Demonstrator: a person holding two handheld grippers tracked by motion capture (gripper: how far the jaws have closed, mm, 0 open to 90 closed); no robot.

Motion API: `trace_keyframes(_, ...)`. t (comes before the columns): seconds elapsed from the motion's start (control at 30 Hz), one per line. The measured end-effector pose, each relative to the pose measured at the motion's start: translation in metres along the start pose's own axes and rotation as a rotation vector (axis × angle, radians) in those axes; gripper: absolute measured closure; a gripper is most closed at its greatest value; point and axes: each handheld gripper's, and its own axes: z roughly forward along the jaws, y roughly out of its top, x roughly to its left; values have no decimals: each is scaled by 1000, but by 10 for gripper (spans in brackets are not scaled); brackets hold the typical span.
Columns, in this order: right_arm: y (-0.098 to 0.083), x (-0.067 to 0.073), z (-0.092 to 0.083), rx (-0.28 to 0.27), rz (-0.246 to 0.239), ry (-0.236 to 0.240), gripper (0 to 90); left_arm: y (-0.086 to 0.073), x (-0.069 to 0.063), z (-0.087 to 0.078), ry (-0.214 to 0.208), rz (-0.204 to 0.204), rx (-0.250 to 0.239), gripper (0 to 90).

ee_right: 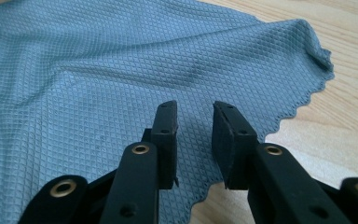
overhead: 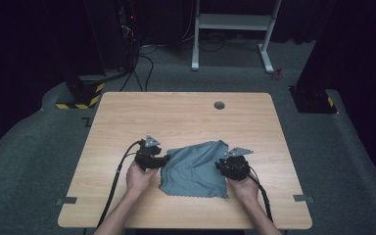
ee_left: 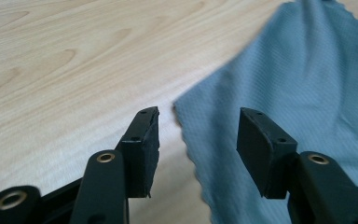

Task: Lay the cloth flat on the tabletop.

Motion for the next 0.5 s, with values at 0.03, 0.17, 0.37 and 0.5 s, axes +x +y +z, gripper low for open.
trace_keyframes(0.03,-1,0,0,-6,-5,-6,706,2,2,3,6,-1,-5,494)
trace_keyframes(0.17,-8,9,-1,-37,-68,-63,695,9,6,16,31,15,44,516)
trace_keyframes(0.37,-8,8,-1,-35,-56,-55,685,16,8,33,21,24,78,541)
trace_keyframes(0.5,-8,8,-1,-36,-53,-55,685,18,4,37,20,66,100,617)
